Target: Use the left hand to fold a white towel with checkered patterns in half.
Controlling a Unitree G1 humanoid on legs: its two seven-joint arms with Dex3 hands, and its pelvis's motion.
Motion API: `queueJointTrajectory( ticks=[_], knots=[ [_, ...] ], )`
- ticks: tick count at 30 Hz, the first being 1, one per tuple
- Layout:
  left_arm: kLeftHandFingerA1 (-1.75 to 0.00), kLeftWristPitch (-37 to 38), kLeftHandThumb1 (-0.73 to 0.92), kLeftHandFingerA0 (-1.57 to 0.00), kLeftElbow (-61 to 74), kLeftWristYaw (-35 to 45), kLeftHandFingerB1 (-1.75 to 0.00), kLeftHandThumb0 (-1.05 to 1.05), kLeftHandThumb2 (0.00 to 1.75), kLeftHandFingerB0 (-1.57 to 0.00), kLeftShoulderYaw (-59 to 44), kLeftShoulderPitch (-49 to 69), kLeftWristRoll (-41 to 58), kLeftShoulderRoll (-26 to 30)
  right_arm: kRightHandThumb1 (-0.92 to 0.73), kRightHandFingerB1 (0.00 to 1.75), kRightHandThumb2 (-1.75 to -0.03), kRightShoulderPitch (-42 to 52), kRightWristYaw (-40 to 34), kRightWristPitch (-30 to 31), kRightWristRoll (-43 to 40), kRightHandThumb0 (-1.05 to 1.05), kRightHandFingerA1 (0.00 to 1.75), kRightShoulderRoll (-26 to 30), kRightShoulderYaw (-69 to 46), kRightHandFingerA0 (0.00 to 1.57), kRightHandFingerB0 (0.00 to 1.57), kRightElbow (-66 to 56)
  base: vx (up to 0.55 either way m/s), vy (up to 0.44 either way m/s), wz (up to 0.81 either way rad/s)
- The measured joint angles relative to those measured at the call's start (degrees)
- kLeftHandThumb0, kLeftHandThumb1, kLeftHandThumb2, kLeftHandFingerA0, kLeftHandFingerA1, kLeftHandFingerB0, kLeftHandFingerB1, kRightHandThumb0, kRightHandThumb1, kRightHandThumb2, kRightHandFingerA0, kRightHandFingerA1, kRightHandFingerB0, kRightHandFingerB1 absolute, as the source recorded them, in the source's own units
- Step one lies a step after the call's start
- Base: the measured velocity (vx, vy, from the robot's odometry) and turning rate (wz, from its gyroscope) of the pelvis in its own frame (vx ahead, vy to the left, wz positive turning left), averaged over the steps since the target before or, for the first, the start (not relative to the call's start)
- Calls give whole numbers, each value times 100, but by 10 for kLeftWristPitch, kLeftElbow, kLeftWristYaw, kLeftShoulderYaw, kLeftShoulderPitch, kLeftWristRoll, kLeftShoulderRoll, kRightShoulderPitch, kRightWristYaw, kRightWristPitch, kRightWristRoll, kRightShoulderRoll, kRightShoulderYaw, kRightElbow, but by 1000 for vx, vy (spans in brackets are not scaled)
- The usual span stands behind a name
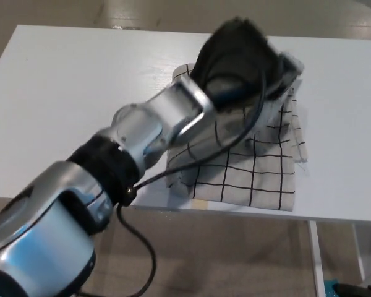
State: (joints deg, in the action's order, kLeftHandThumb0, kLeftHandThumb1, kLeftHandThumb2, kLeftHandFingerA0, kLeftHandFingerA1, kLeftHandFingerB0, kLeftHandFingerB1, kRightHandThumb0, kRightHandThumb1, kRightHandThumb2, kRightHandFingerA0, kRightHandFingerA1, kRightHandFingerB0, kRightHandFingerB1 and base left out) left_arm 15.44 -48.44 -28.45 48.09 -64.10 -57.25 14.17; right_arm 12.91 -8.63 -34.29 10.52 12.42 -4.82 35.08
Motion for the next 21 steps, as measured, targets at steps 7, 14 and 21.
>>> queueJointTrajectory(
  ticks=[7, 14, 21],
  knots=[
    [-1, 2, 48, 0, -20, 48, -15, -80, 85, -3, 39, 31, -22, 1, -59, 51, -57, 1, 4, -3, -1, -31, 49, 1, 0, 71, 76, 2, 0, 0, 0],
    [0, -2, 51, 0, -9, 120, -16, -99, 67, 0, 24, 32, -8, -4, -59, 51, -57, -2, 3, -3, 0, -33, 49, 1, 0, 71, 77, 2, 0, 0, 0],
    [0, -8, 53, 0, 22, 185, -15, -101, 68, 0, -9, 32, 12, -10, -58, 50, -57, -2, 1, -3, 2, -33, 49, 1, 0, 72, 77, 2, 0, 0, 0]
  ],
)
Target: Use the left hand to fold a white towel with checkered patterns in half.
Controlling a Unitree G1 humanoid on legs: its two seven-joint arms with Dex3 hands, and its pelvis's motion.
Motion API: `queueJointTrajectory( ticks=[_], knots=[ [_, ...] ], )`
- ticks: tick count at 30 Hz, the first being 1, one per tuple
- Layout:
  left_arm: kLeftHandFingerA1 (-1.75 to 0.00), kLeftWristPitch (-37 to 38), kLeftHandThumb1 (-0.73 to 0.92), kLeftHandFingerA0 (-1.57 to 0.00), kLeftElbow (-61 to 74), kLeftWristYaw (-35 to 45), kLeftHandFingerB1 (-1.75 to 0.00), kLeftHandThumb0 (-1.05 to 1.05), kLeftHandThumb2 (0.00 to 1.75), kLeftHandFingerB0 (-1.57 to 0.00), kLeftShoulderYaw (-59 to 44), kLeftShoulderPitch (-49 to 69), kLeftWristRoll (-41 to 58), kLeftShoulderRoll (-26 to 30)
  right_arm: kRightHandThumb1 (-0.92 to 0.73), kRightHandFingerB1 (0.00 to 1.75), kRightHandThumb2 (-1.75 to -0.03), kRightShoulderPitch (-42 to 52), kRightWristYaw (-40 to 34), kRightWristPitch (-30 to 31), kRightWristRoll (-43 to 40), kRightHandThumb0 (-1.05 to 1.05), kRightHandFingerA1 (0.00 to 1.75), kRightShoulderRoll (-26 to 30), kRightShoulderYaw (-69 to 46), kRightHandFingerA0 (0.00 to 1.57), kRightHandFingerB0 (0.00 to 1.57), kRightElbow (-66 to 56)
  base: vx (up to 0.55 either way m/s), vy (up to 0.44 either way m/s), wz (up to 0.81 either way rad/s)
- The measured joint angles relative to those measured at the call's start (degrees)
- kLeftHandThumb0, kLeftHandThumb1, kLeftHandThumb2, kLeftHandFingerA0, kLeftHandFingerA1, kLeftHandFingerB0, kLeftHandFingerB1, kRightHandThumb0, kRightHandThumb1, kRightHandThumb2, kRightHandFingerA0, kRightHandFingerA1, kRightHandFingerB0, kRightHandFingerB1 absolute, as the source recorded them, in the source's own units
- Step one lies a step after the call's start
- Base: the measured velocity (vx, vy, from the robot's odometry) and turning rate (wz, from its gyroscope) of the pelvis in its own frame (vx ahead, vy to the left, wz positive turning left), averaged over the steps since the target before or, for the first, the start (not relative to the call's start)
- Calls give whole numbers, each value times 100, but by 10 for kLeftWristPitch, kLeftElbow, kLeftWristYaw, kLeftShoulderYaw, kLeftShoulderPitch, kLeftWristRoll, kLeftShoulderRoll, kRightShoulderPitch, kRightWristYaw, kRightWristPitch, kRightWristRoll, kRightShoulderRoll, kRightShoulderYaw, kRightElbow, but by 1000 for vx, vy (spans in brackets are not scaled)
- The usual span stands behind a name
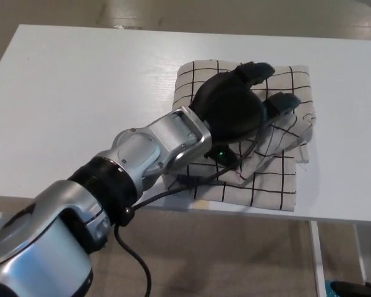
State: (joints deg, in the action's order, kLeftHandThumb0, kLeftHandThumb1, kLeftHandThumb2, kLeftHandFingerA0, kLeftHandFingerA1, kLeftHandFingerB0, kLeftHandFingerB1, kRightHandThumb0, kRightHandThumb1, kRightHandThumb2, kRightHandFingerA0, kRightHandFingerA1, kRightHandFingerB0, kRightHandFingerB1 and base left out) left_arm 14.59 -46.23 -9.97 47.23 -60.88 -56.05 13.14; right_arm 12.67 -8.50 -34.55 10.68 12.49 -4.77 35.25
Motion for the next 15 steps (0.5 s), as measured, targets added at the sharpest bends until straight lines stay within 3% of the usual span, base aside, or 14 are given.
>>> queueJointTrajectory(
  ticks=[1, 2, 11, 12, 13, 15],
  knots=[
    [0, 0, 58, 0, 0, 0, -14, -100, 63, 0, 0, 0, 0, 0, -58, 50, -56, 0, 0, 0, 0, -33, 49, 0, 0, 72, 77, 0, 0, 0, 0],
    [0, 0, 44, 0, 0, 0, -9, -99, 78, 0, 0, 0, 0, 0, -58, 51, -57, 0, 0, 0, 0, -33, 49, 0, 0, 72, 77, 0, 0, 0, 0],
    [0, -17, 49, 0, 86, 91, -8, -104, 79, 0, -96, -2, 64, -2, -58, 52, -56, -2, -1, 0, 1, -30, 50, 0, 1, 70, 78, 0, 0, 0, 0],
    [0, -18, 49, 0, 90, 94, -8, -103, 79, 0, -102, -3, 68, -2, -58, 52, -56, -2, -1, 0, 1, -30, 50, 0, 1, 70, 78, 0, 0, 0, 0],
    [0, -21, 64, 0, 105, 106, -12, -99, 61, 0, -120, -5, 80, -2, -58, 52, -57, -2, -1, 0, 1, -32, 50, 0, 2, 71, 78, 0, 0, 0, 0],
    [0, -26, 60, 0, 128, 125, -9, -99, 65, 0, -147, -7, 99, -1, -58, 52, -57, -4, -1, 0, 1, -32, 50, 0, 2, 71, 78, 0, 0, 0, 0]
  ],
)
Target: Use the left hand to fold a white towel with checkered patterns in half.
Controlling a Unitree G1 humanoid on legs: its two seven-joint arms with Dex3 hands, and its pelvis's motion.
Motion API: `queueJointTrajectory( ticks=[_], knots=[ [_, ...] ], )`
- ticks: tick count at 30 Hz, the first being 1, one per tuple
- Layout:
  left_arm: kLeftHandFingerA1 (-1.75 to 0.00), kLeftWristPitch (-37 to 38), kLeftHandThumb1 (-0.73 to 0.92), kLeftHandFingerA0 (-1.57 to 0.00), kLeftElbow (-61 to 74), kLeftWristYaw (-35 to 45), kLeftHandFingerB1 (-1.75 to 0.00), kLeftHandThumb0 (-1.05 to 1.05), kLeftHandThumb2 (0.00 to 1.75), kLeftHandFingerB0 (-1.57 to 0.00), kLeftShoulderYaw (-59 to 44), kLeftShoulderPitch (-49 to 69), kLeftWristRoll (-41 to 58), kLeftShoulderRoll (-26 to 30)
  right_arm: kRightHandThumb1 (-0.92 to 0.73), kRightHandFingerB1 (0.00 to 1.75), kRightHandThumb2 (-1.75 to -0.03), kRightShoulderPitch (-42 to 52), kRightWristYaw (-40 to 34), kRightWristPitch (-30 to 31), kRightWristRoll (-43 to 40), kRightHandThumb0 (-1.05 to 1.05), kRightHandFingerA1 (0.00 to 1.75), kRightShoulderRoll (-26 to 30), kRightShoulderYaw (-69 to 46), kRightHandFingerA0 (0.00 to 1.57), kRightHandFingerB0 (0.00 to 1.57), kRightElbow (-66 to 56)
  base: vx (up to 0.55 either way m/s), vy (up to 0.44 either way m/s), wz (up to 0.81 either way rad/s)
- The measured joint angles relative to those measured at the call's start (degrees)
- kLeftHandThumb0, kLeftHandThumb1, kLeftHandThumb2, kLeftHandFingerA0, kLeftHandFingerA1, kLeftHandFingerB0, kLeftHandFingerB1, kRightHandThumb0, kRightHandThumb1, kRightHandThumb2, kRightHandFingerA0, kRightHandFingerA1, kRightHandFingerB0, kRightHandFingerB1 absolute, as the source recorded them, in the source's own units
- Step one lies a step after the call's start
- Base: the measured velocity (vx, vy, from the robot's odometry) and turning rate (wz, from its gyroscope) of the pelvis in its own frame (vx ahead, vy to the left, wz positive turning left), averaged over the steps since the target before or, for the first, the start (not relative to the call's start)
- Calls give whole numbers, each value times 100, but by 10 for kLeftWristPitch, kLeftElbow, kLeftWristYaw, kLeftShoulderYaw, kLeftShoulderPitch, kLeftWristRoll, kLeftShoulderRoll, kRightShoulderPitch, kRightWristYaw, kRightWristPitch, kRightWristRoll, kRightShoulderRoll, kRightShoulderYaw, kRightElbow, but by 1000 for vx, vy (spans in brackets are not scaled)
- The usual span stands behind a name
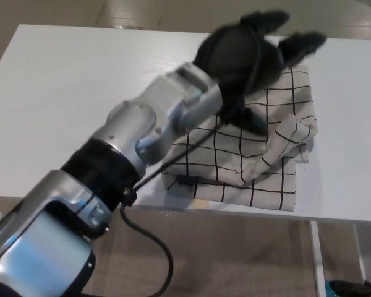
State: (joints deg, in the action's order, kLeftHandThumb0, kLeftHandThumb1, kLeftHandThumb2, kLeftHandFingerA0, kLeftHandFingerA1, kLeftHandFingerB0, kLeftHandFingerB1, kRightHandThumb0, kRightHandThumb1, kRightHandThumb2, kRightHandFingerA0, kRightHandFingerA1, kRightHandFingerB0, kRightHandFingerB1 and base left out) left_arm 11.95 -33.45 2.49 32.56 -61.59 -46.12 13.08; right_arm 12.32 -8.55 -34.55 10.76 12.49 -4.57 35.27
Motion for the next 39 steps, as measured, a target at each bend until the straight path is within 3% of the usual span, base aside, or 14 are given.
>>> queueJointTrajectory(
  ticks=[8, 9, 16, 17, 23, 24, 25, 29, 30, 33, 34, 39],
  knots=[
    [0, -20, 61, 0, 98, 62, -21, -93, 61, 0, -94, 0, 71, 24, -57, 52, -56, -9, 0, 0, 0, -30, 52, 0, 2, 74, 77, 5, 0, 0, 0],
    [0, -21, 50, 0, 101, 64, -14, -86, 91, -1, -96, 1, 73, 25, -57, 52, -56, -9, 0, 0, 0, -30, 52, 0, 2, 74, 77, 6, 0, 0, 0],
    [-8, -36, 46, 0, 231, 118, -24, -79, 91, -1, -176, 49, 139, 85, -57, 51, -56, -1, 1, -1, -1, -32, 50, 0, 3, 69, 72, 17, 0, 0, 0],
    [-13, -38, 49, -3, 250, 125, -33, -79, 91, -4, -188, 62, 148, 94, -45, 63, -85, 3, 1, -1, -1, -42, 63, 0, 3, 57, 60, 17, 0, 0, 0],
    [-17, -46, 50, -3, 357, 167, -38, -79, 91, -4, -263, 168, 208, 152, -44, 63, -83, 25, 9, 4, -7, -45, 61, 0, -2, 53, 62, 5, 0, 0, 0],
    [-49, -46, 26, 0, 369, 172, -46, -37, 90, 0, -273, 184, 216, 159, -44, 64, -84, 27, 11, 5, -7, -43, 60, 0, -4, 52, 64, 2, 0, 0, 0],
    [-33, -46, 60, -37, 369, 172, -31, -75, 59, -30, -273, 184, 216, 159, -56, 48, -56, 27, 11, 5, -7, -37, 45, 0, -4, 54, 67, 2, 0, 0, 0],
    [-33, -47, 60, -37, 417, 198, -31, -75, 59, -30, -321, 265, 257, 182, -56, 48, -56, 28, 14, 12, -11, -37, 45, 0, -8, 54, 67, -9, 0, 0, 0],
    [-38, -48, 59, -54, 424, 202, -36, -70, 59, -52, -329, 280, 265, 184, -56, 48, -56, 28, 15, 13, -11, -37, 45, 0, -8, 50, 65, -11, 0, 0, 0],
    [-39, -50, 61, -56, 454, 224, -37, -70, 59, -57, -367, 359, 303, 193, -57, 48, -56, 26, 18, 16, -12, -37, 46, 0, -10, 51, 66, -20, 0, 0, 0],
    [-40, -50, 62, -60, 458, 227, -39, -72, 60, -61, -373, 373, 309, 193, -46, 62, -85, 26, 18, 16, -12, -45, 60, 0, -10, 51, 59, -21, 0, 0, 0],
    [-42, -51, 62, -64, 478, 257, -39, -70, 60, -62, -414, 487, 357, 193, -46, 63, -86, 25, 22, 18, -13, -44, 60, 0, -13, 51, 61, -23, 0, 0, 0]
  ],
)
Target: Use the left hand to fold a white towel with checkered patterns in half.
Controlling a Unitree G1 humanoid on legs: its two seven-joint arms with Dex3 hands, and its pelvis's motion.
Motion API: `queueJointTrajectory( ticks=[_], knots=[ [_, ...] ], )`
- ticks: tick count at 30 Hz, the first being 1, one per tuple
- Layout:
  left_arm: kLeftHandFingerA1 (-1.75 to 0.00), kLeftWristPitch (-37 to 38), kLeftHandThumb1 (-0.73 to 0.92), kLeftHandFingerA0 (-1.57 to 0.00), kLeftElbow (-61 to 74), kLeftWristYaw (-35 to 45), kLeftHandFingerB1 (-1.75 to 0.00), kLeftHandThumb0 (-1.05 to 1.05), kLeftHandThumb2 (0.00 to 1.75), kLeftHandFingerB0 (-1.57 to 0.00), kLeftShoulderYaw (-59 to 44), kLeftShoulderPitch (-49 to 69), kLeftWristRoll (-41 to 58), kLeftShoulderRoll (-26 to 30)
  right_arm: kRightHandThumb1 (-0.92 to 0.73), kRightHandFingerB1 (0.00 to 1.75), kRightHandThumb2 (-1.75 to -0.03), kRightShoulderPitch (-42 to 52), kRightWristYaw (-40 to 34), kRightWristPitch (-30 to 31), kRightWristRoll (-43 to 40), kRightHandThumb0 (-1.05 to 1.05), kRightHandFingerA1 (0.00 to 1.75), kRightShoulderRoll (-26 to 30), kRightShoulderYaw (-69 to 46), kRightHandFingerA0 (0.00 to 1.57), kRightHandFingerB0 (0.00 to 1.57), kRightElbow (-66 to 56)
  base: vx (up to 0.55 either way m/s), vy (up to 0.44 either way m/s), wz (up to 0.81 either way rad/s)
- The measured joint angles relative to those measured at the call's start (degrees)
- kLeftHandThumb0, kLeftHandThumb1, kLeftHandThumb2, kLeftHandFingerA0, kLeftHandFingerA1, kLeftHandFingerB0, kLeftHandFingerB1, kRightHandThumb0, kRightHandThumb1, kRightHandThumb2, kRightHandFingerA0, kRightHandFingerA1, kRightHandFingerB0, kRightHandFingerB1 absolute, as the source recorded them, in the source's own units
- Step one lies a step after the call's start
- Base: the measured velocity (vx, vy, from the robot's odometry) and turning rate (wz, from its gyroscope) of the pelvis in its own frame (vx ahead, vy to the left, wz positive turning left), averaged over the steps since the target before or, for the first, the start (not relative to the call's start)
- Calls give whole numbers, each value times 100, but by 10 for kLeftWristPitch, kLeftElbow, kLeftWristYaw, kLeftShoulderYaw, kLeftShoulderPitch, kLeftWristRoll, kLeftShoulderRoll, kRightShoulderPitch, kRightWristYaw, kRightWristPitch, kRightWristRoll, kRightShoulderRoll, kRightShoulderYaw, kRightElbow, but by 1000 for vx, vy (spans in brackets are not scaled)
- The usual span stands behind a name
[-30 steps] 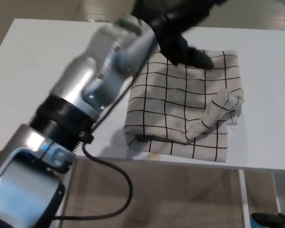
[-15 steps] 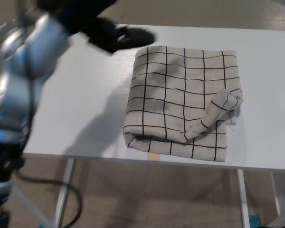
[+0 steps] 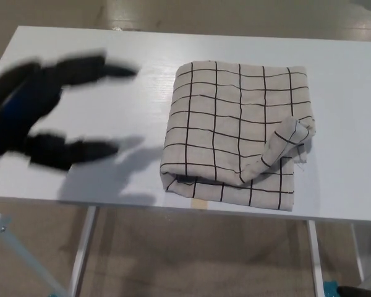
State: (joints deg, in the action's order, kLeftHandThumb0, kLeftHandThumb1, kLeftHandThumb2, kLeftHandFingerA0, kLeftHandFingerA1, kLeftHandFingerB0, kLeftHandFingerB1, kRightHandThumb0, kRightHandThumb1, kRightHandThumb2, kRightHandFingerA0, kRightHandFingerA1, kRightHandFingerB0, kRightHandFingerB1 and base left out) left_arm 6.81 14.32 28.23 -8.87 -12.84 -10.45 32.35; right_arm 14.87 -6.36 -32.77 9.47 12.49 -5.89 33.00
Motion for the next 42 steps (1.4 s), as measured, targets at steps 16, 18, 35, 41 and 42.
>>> queueJointTrajectory(
  ticks=[16, 18, 35, 41, 42],
  knots=[
    [-43, -12, 65, -59, -30, 143, -38, -82, 67, -51, -81, 316, 149, -1, -58, 48, -57, 4, 10, 15, -11, -36, 46, -3, -14, 59, 68, -7, 0, 0, 0],
    [-39, -12, 71, -57, -58, 164, -35, -80, 60, -48, -81, 347, 166, -3, -57, 48, -57, 8, 12, 22, -15, -36, 45, -6, -17, 57, 67, -12, 0, 0, 0],
    [-39, 61, 75, -52, -411, 82, -34, -83, 64, -45, -33, 310, 136, -88, -57, 47, -57, 12, 20, 38, -19, -37, 46, -21, -13, 60, 67, 15, 0, 0, 0],
    [-41, 95, 64, -44, -504, 8, -37, -93, 75, -38, -30, 268, 114, -115, -57, 47, -57, 3, 20, 38, -16, -37, 46, -21, -11, 63, 68, 29, 0, 0, 0],
    [-41, 95, 64, -44, -504, 8, -37, -93, 75, -38, -30, 268, 114, -115, -57, 47, -57, 3, 20, 38, -16, -37, 46, -21, -11, 63, 68, 29, 0, 0, 0]
  ],
)
